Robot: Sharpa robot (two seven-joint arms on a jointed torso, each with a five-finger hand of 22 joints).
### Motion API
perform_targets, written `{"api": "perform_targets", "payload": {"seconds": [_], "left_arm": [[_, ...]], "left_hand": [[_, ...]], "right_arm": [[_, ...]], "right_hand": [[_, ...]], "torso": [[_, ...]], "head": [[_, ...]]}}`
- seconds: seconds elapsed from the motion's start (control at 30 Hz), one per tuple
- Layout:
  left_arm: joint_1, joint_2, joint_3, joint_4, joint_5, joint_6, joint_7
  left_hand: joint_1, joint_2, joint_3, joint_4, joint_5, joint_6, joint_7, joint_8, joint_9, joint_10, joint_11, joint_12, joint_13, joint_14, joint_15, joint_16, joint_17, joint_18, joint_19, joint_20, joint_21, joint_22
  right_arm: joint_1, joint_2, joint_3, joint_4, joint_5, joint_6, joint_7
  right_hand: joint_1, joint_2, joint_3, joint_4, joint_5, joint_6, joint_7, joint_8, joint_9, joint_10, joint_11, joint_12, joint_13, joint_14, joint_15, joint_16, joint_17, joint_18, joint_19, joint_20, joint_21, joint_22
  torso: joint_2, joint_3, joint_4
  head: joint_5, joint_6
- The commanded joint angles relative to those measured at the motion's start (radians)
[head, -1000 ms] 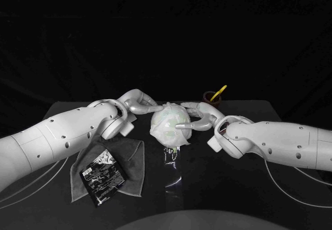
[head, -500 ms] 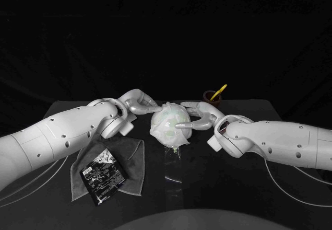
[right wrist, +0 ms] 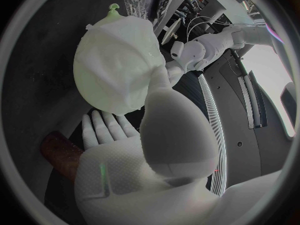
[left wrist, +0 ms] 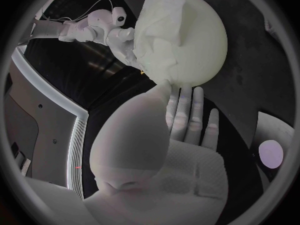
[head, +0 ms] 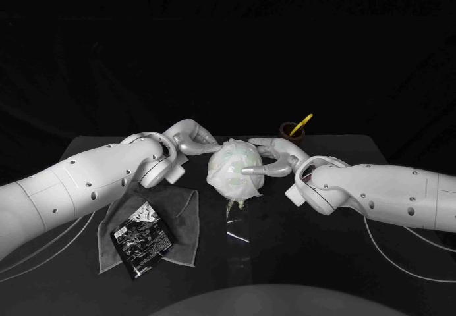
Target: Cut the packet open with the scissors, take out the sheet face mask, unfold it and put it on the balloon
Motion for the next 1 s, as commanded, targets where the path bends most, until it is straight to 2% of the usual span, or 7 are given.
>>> {"api": "perform_targets", "payload": {"seconds": [0.03,0.17,0.3,0.5,0.6,0.83,1.0], "left_arm": [[0.000,0.005,0.000,0.004,-0.005,-0.019,0.022],[0.000,0.007,0.000,0.004,-0.005,-0.035,0.029],[0.000,0.008,0.001,0.004,-0.005,-0.048,0.034],[0.000,0.008,0.001,0.003,0.003,-0.077,0.047],[0.000,0.008,0.001,0.002,0.012,-0.094,0.056],[-0.001,0.006,0.002,-0.004,0.030,-0.115,0.067],[-0.001,0.006,0.002,-0.006,0.034,-0.107,0.064]], "left_hand": [[0.005,-0.008,0.027,-0.008,-0.003,0.025,-0.007,0.012,0.004,0.029,-0.009,0.005,-0.002,0.021,-0.009,0.011,0.003,0.011,0.058,0.000,0.024,0.010],[0.004,-0.013,0.047,-0.013,-0.003,0.031,-0.009,0.015,0.004,0.047,-0.014,0.006,-0.003,0.030,-0.013,0.015,0.005,0.013,0.090,-0.001,0.037,0.015],[-0.006,-0.028,0.083,-0.021,-0.003,0.043,-0.016,0.021,0.009,0.082,-0.025,0.009,-0.002,0.052,-0.021,0.024,0.008,0.027,0.165,-0.003,0.066,0.028],[-0.029,-0.048,0.146,-0.032,-0.003,0.047,-0.019,0.029,0.021,0.112,-0.034,0.004,-0.001,0.075,-0.029,0.029,0.008,0.038,0.212,-0.002,0.088,0.037],[-0.038,-0.054,0.171,-0.039,-0.003,0.044,-0.018,0.032,0.028,0.117,-0.035,0.002,-0.001,0.079,-0.031,0.028,0.008,0.038,0.218,-0.002,0.092,0.038],[-0.092,-0.076,0.270,-0.079,-0.003,0.023,-0.013,0.051,0.074,0.127,-0.033,-0.005,0.002,0.088,-0.031,0.023,0.004,0.023,0.233,-0.003,0.104,0.042],[-0.113,-0.080,0.297,-0.096,-0.003,0.016,-0.012,0.059,0.093,0.128,-0.033,-0.006,0.004,0.089,-0.031,0.022,0.003,0.019,0.234,-0.003,0.106,0.042]], "right_arm": [[-0.001,0.001,0.000,0.004,-0.013,0.010,0.003],[-0.001,0.002,0.000,0.004,-0.013,0.010,0.003],[-0.001,0.001,0.000,0.005,-0.013,0.010,0.003],[-0.001,0.000,0.000,0.006,-0.013,0.009,0.004],[-0.001,-0.001,0.000,0.006,-0.013,0.009,0.003],[-0.001,-0.002,0.000,0.008,-0.015,0.008,0.002],[-0.001,-0.003,0.000,0.008,-0.016,0.008,0.001]], "right_hand": [[0.002,-0.001,0.005,0.001,-0.002,0.007,0.152,0.006,0.001,0.008,-0.001,0.001,0.001,0.002,0.002,-0.007,-0.001,-0.012,-0.007,-0.003,-0.004,-0.001],[0.002,-0.001,0.005,0.001,-0.002,0.007,0.152,0.006,0.001,0.008,-0.001,0.001,0.001,0.002,0.002,-0.007,-0.001,-0.012,-0.007,-0.003,-0.004,-0.001],[0.002,0.001,0.006,0.001,-0.002,0.009,0.152,0.007,0.002,0.009,-0.001,0.001,0.001,0.003,0.002,-0.007,-0.001,-0.012,-0.008,-0.003,-0.004,-0.002],[0.002,0.001,0.006,0.001,-0.002,0.009,0.152,0.007,0.002,0.009,-0.001,0.001,0.001,0.003,0.002,-0.007,-0.001,-0.012,-0.008,-0.003,-0.004,-0.002],[0.002,0.001,0.006,0.001,-0.002,0.009,0.152,0.007,0.002,0.009,-0.001,0.001,0.001,0.003,0.002,-0.007,-0.001,-0.012,-0.008,-0.003,-0.004,-0.002],[0.002,0.001,0.006,0.001,-0.002,0.009,0.152,0.007,0.002,0.009,-0.001,0.001,0.001,0.003,0.002,-0.007,-0.001,-0.012,-0.008,-0.003,-0.004,-0.002],[0.003,0.001,0.007,0.001,-0.002,0.010,0.152,0.007,0.002,0.010,-0.001,0.001,0.001,0.003,0.002,-0.007,-0.001,-0.012,-0.008,-0.003,-0.004,-0.002]], "torso": [[0.000,-0.0003,0.0002],[0.000,-0.0001,0.0006],[0.000,-0.0002,0.0002],[0.000,0.0001,0.0005],[0.000,0.0000,0.0006],[0.000,-0.0001,0.0003],[0.001,-0.0003,0.0007]], "head": [[-0.001,-0.002],[0.000,-0.002],[0.001,-0.006],[0.002,-0.007],[0.001,-0.006],[0.001,-0.006],[0.000,-0.007]]}}
